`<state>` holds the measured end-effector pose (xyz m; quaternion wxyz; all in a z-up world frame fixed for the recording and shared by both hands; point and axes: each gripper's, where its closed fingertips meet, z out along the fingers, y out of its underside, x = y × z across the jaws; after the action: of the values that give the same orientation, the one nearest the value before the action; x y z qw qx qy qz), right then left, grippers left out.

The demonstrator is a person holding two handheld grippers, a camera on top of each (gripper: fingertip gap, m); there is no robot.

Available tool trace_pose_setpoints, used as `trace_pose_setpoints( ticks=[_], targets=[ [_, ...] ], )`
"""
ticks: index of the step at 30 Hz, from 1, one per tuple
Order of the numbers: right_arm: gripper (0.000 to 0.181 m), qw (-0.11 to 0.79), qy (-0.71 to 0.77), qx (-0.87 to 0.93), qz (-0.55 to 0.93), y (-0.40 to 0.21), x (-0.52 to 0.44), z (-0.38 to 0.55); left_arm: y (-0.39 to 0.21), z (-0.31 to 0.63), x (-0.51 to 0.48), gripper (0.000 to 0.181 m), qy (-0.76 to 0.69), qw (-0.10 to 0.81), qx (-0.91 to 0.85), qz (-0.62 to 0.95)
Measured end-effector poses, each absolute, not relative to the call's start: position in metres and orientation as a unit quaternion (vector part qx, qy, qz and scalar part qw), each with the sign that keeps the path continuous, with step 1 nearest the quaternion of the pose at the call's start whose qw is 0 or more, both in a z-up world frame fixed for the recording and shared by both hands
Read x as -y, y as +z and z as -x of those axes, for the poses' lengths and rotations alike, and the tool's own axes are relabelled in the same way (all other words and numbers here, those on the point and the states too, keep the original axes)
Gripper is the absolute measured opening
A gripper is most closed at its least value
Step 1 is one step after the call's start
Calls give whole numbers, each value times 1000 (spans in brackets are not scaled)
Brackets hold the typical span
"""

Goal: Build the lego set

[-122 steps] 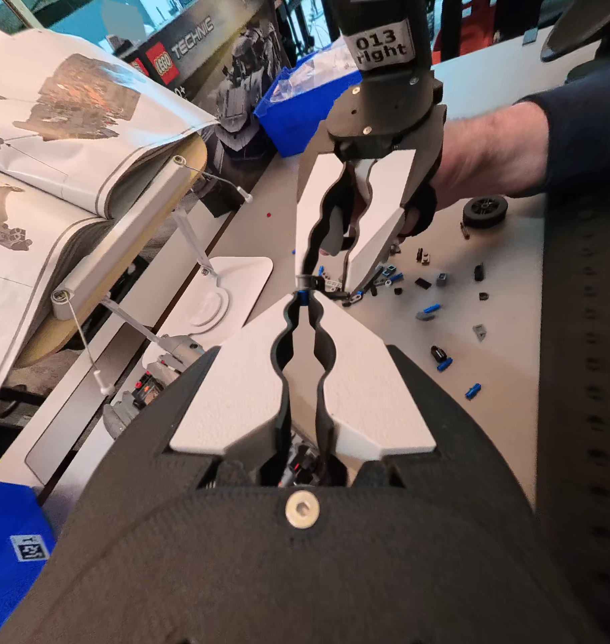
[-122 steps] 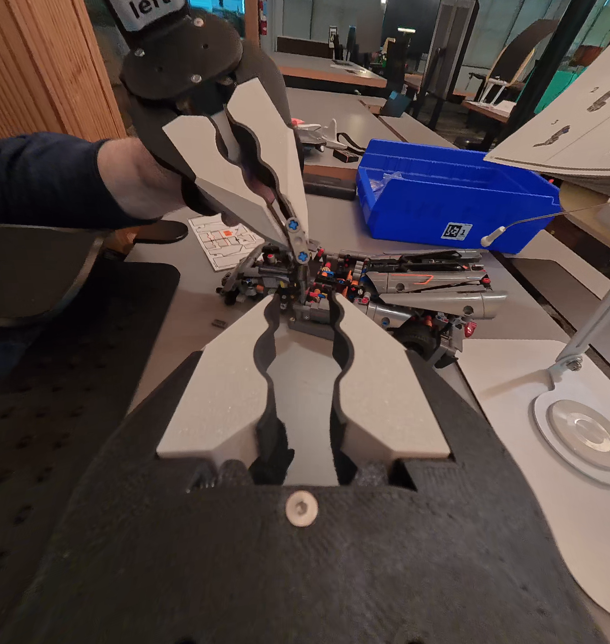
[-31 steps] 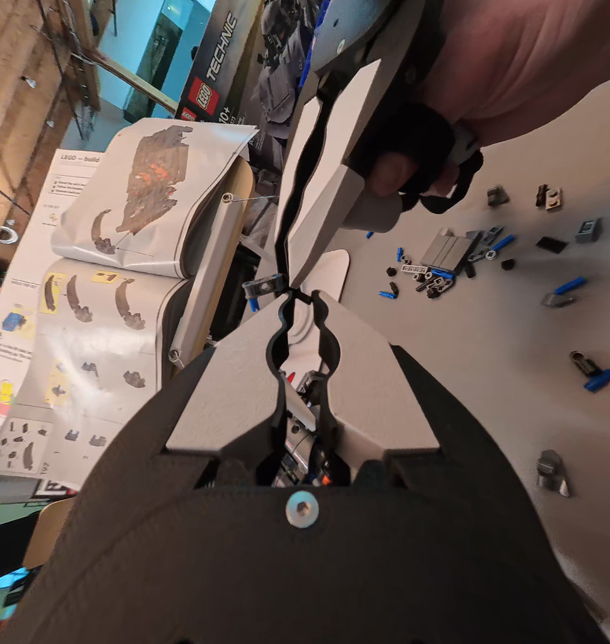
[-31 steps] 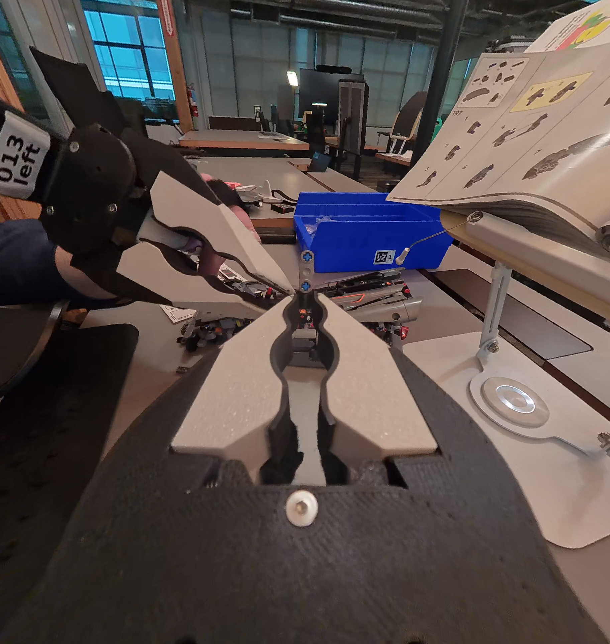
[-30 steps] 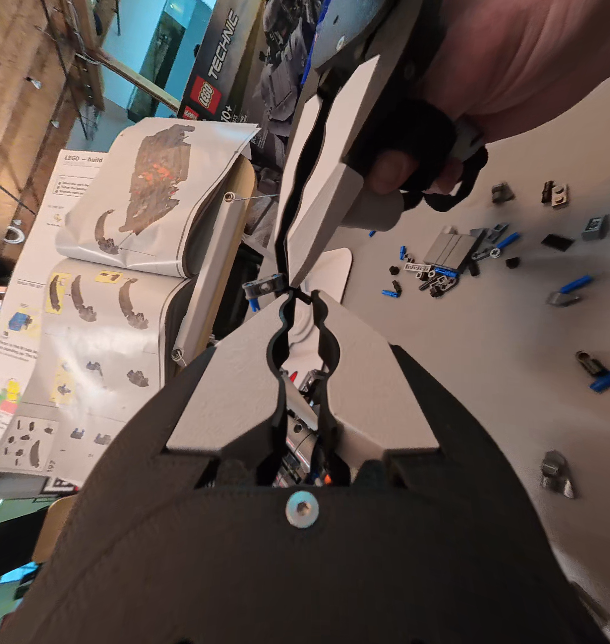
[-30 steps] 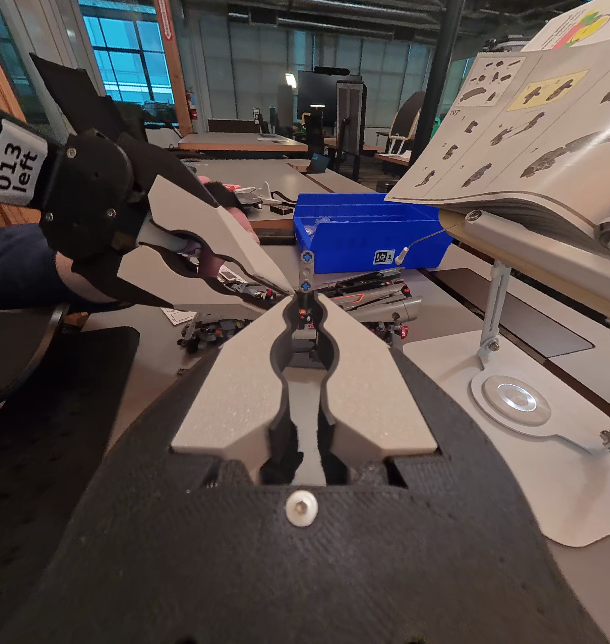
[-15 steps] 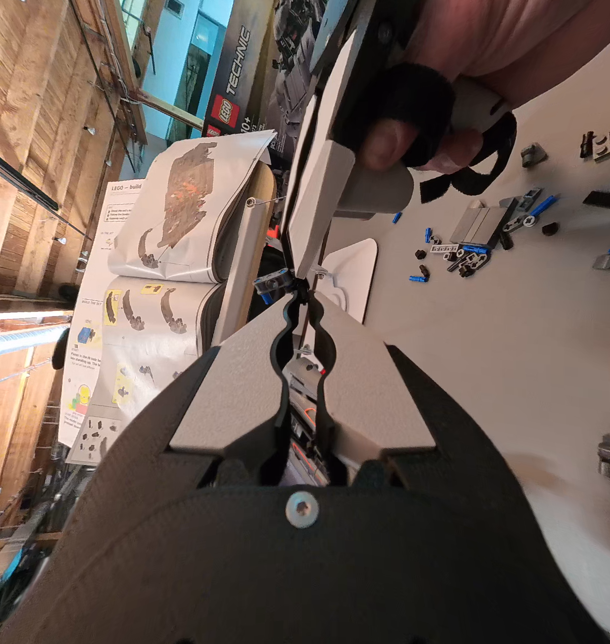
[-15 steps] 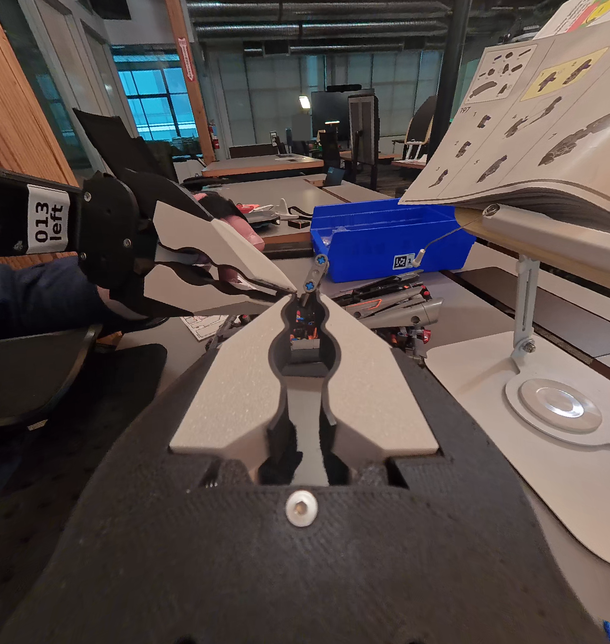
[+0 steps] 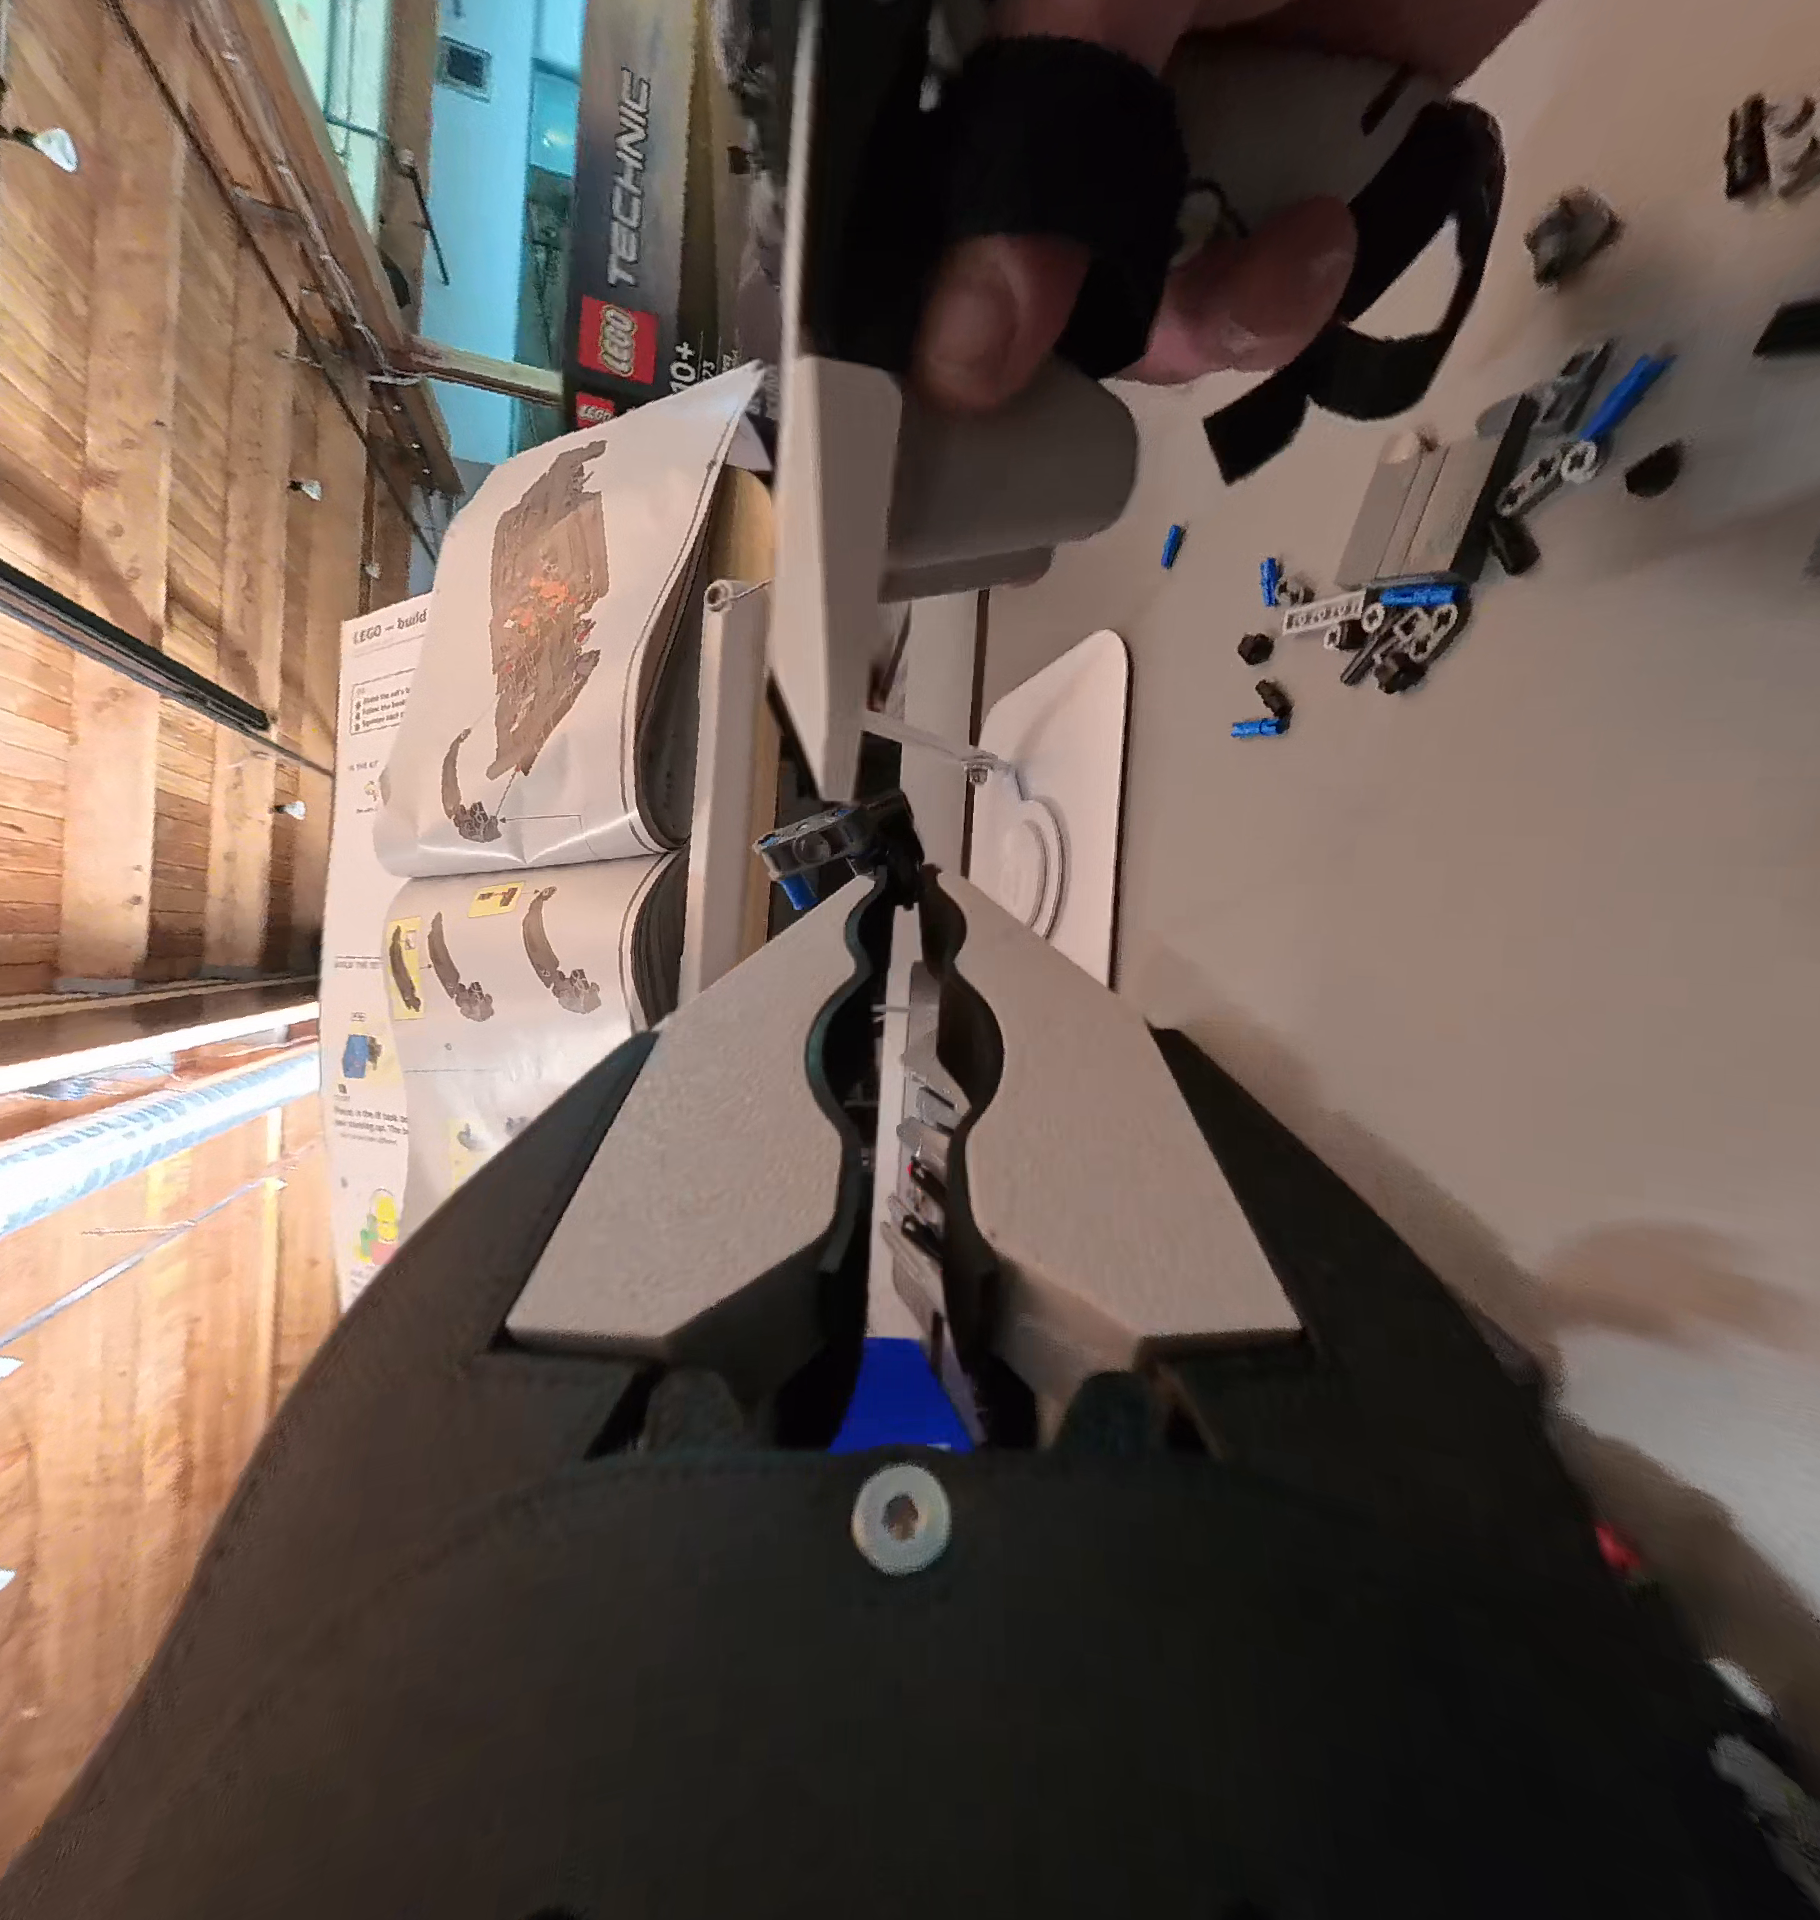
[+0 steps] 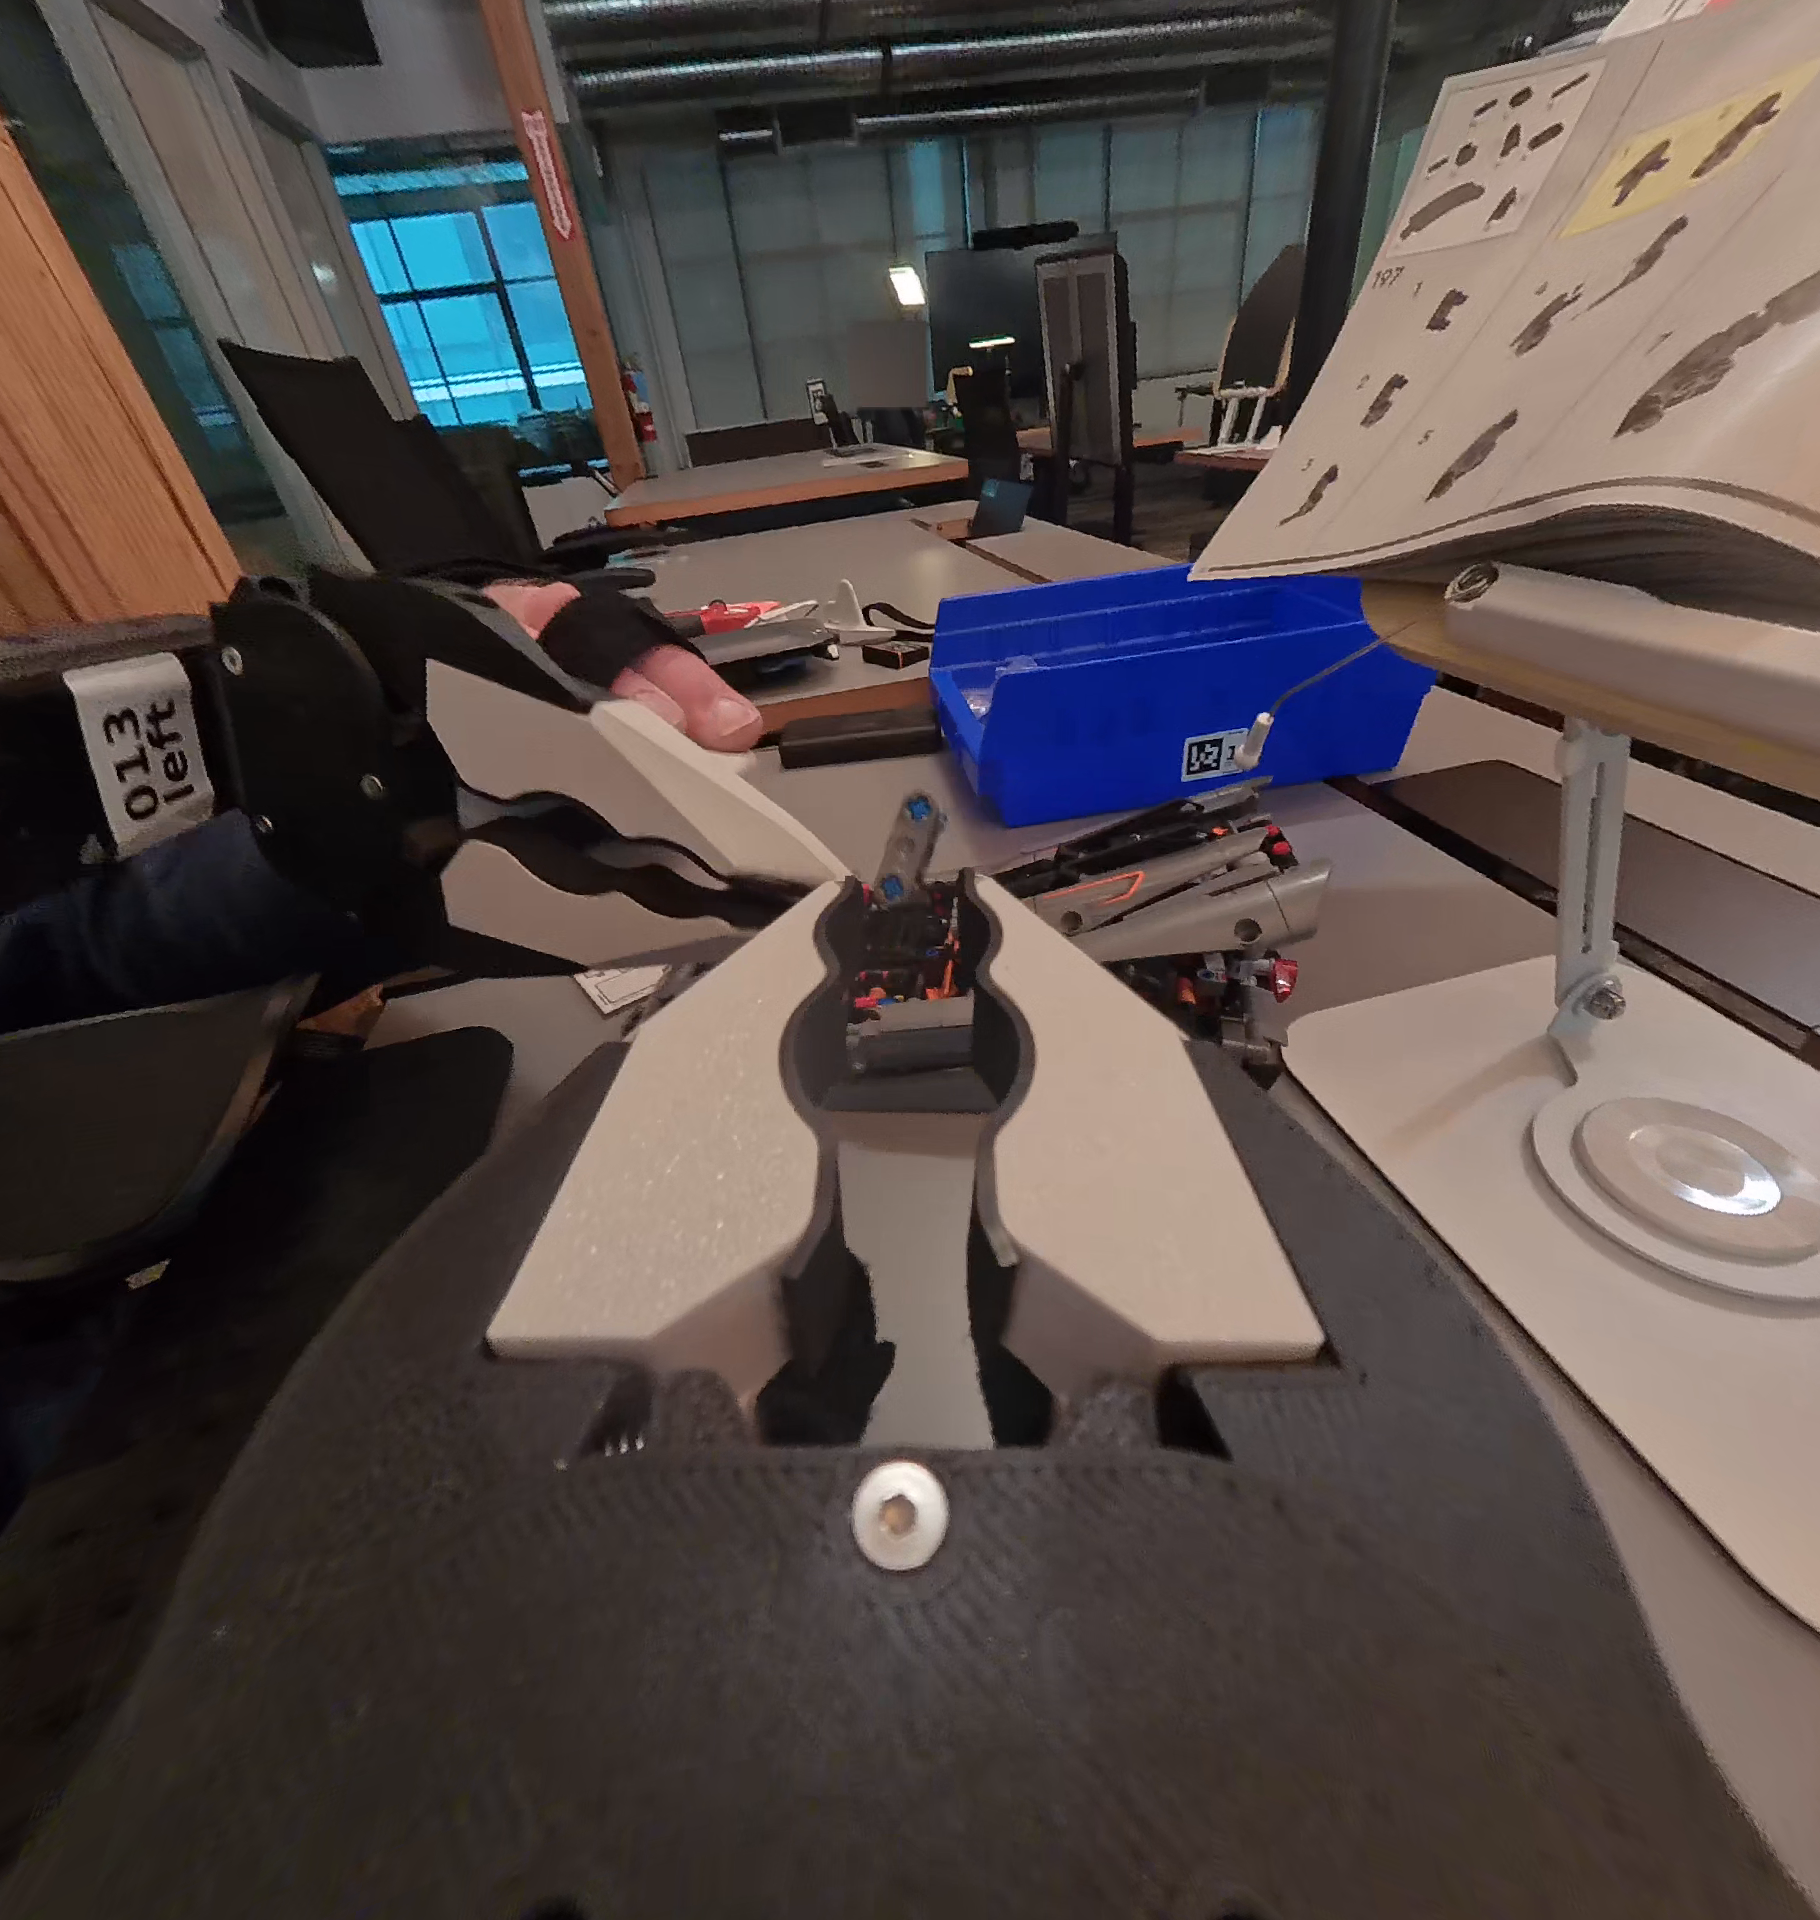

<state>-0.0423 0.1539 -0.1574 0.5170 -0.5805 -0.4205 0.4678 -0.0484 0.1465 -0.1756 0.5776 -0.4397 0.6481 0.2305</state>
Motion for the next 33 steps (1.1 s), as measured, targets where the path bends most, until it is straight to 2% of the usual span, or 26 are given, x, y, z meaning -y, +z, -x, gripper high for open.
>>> trace_pose_setpoints(
  ticks=[4, 8, 22, 27, 33],
  targets=[
    [16, 504, 466, 428, 587, -163, -152, 46, -186, 46, -147, 1, 272, 547, -672, 419],
    [6, 500, 455, 431, 598, -170, -156, 45, -192, 43, -146, 1, 279, 535, -681, 416],
    [0, 510, 466, 420, 588, -165, -157, 43, -187, 46, -145, 1, 282, 548, -668, 416],
    [14, 483, 538, 396, 567, -153, -153, 37, -172, 40, -133, 0, 220, 594, -655, 413],
    [26, 360, 678, 361, 530, -145, -134, 38, -159, 32, -113, 0, 193, 617, -661, 382]
  ],
)
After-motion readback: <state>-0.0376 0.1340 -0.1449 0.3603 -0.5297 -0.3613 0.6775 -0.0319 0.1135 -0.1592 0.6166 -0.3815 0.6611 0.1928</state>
